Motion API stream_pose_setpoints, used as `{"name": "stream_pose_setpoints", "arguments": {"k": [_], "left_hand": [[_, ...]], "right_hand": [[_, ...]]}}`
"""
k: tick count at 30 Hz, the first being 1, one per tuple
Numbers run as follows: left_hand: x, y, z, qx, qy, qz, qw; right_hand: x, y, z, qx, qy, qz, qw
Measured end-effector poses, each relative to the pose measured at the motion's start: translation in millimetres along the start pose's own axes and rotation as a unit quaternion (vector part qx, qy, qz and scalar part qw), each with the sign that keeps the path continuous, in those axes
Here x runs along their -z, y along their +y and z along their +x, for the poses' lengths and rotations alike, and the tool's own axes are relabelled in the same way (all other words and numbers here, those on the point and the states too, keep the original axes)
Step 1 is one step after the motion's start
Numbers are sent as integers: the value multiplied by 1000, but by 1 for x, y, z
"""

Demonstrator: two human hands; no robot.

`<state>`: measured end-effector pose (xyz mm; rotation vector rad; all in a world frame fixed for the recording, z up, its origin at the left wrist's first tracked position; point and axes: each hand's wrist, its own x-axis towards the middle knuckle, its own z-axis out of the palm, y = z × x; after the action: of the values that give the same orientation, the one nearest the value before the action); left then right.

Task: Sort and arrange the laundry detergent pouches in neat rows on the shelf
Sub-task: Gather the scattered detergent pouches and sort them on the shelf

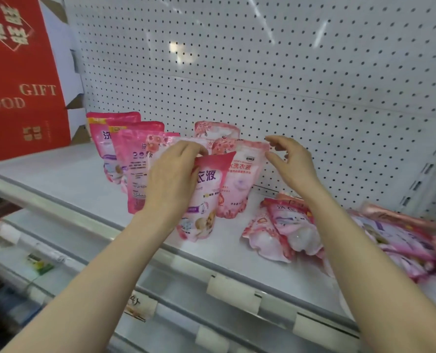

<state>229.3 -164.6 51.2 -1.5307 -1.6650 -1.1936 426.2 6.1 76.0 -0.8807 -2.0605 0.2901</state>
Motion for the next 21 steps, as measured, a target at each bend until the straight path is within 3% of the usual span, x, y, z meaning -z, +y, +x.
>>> {"name": "stream_pose_setpoints", "arguments": {"k": [3, 6, 11, 15, 17, 21], "left_hand": [[-10, 17, 1, -134, 67, 15, 989], [-27, 48, -6, -178, 29, -45, 983], [-78, 87, -26, -22, -219, -127, 967], [-116, 92, -28, 135, -416, -82, 896], [-128, 93, -27, 175, -471, -51, 863], [-133, 92, -23, 255, -486, -71, 833]], "right_hand": [[27, 16, -25, -32, 19, -1, 999], [55, 31, -56, -83, -15, -34, 996], [68, 47, -112, -127, -274, -100, 948], [74, 65, -123, -92, -292, -114, 945], [84, 67, -121, -82, -315, -90, 941], [98, 65, -113, -88, -384, -44, 918]]}}
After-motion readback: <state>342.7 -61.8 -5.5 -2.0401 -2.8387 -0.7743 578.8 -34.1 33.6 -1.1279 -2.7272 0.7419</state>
